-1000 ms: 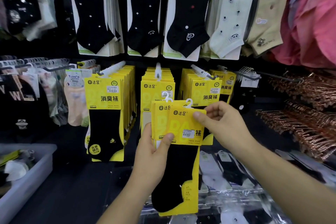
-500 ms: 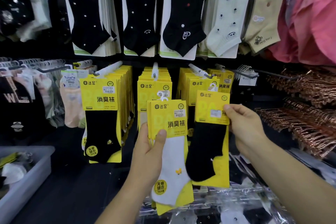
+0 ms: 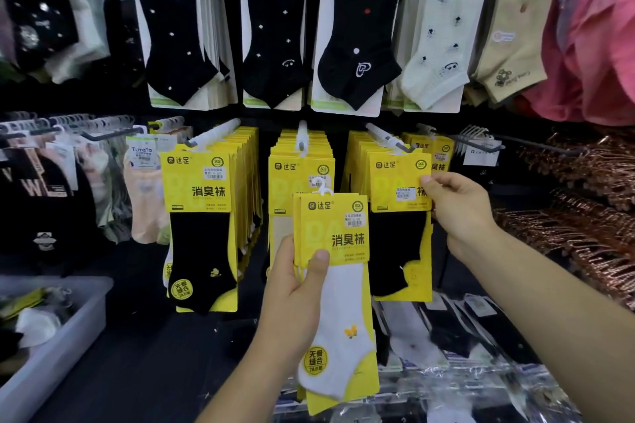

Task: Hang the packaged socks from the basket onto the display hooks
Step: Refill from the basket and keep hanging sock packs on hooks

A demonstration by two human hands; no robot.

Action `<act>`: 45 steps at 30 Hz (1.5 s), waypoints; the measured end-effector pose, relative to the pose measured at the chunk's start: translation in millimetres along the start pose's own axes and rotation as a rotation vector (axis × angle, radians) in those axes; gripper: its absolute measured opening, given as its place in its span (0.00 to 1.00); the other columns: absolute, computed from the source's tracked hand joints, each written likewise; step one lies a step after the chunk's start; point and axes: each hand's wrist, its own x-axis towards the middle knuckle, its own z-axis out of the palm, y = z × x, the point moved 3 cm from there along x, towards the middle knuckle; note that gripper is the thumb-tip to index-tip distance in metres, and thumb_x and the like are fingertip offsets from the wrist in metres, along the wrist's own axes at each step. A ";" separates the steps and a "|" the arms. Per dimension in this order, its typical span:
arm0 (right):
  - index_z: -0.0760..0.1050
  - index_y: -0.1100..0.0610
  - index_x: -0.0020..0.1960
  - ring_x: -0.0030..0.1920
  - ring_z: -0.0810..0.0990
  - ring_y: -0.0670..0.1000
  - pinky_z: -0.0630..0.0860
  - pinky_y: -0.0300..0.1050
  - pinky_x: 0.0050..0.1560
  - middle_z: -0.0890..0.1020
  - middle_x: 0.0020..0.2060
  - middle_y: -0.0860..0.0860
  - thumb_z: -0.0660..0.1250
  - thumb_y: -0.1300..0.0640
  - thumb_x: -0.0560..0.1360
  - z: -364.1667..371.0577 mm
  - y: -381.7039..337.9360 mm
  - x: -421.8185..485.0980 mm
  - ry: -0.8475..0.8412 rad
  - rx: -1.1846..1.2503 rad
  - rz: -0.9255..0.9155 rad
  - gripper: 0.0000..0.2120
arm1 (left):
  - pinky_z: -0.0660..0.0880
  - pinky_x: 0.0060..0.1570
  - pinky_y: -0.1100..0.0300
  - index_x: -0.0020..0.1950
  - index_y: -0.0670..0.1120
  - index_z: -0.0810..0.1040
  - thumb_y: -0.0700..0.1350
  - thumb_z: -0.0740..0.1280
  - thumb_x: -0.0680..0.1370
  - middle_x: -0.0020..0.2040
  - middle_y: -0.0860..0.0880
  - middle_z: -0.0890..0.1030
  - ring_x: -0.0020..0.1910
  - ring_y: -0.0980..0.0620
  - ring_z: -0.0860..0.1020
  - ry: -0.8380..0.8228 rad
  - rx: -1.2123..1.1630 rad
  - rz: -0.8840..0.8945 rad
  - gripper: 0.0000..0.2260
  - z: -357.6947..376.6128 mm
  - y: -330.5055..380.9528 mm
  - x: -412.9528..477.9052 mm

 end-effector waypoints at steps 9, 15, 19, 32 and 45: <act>0.79 0.57 0.50 0.43 0.80 0.49 0.76 0.43 0.43 0.82 0.42 0.51 0.72 0.46 0.77 1.5 -4.2 -25.1 0.024 -0.146 -0.002 0.13 | 0.80 0.64 0.42 0.57 0.66 0.81 0.50 0.65 0.83 0.59 0.56 0.87 0.60 0.53 0.85 -0.021 -0.008 -0.033 0.10 3.7 -1.3 -0.8; 0.82 0.57 0.47 0.38 0.84 0.47 0.79 0.41 0.37 0.87 0.41 0.52 0.72 0.36 0.70 22.3 -9.6 -81.9 -0.442 -0.206 -0.015 0.23 | 0.79 0.64 0.40 0.58 0.65 0.81 0.52 0.71 0.81 0.59 0.55 0.87 0.62 0.51 0.84 -0.008 -0.021 0.001 0.09 6.9 -0.4 -1.6; 0.81 0.61 0.48 0.40 0.86 0.51 0.82 0.49 0.43 0.87 0.41 0.56 0.73 0.50 0.76 22.7 -3.8 -87.6 -0.449 -0.166 -0.022 0.13 | 0.83 0.57 0.50 0.57 0.63 0.82 0.52 0.74 0.78 0.58 0.55 0.88 0.59 0.53 0.86 -0.009 -0.054 0.001 0.09 7.5 -2.9 -4.1; 0.83 0.54 0.43 0.44 0.79 0.59 0.78 0.62 0.57 0.81 0.48 0.65 0.73 0.50 0.76 15.5 -32.5 -77.2 -0.483 -0.287 -0.114 0.08 | 0.80 0.46 0.68 0.59 0.59 0.78 0.40 0.73 0.81 0.52 0.64 0.86 0.52 0.64 0.84 0.028 0.181 0.035 0.15 4.6 -11.0 -3.5; 0.83 0.54 0.43 0.42 0.82 0.48 0.74 0.27 0.30 0.82 0.51 0.63 0.68 0.56 0.81 5.3 -46.1 -41.8 -0.261 -0.228 -0.151 0.09 | 0.76 0.46 0.74 0.58 0.62 0.77 0.43 0.71 0.83 0.52 0.67 0.85 0.52 0.67 0.82 0.036 0.218 0.084 0.13 3.4 -1.6 -2.9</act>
